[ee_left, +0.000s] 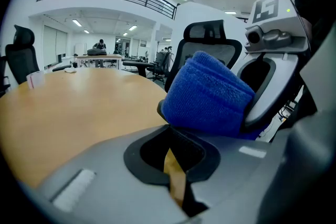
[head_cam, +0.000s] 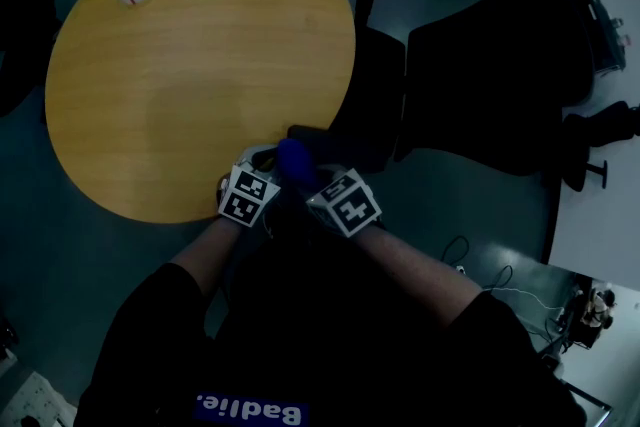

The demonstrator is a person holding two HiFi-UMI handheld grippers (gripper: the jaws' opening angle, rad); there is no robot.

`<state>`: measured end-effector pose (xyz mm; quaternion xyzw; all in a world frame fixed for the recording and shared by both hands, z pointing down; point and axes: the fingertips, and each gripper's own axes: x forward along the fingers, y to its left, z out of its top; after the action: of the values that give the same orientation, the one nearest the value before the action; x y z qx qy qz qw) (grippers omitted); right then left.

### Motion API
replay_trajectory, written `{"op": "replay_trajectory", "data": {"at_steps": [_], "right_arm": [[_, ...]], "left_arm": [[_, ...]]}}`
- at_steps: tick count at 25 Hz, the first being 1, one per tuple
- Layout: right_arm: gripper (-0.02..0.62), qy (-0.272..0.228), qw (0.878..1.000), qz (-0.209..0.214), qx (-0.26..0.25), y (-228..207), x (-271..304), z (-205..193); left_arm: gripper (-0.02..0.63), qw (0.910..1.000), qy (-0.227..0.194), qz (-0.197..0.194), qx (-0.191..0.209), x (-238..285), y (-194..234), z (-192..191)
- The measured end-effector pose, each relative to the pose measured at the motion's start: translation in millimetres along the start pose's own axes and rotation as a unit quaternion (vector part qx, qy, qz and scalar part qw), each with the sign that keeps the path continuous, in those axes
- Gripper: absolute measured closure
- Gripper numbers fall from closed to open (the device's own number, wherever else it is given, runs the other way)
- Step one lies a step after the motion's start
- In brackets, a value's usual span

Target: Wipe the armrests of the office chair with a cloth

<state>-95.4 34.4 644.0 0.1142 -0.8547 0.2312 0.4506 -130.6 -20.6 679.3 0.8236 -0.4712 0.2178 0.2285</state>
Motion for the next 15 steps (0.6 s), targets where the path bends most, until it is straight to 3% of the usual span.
{"op": "replay_trajectory", "data": {"at_steps": [5, 9, 15], "right_arm": [[0.5, -0.053, 0.997, 0.003, 0.059, -17.6, -36.2, 8.2], [0.5, -0.077, 0.989, -0.053, 0.116, -69.5, -83.6, -14.5], [0.5, -0.043, 0.978, -0.159, 0.131, -152.7, -131.8, -63.1]], "left_arm": [[0.594, 0.9999, -0.004, 0.006, -0.007, -6.5, 12.0, 1.5], [0.594, 0.9999, -0.012, 0.008, -0.004, -5.5, 18.0, 9.0], [0.594, 0.9999, -0.01, -0.001, 0.001, -3.0, 17.9, 12.0]]}}
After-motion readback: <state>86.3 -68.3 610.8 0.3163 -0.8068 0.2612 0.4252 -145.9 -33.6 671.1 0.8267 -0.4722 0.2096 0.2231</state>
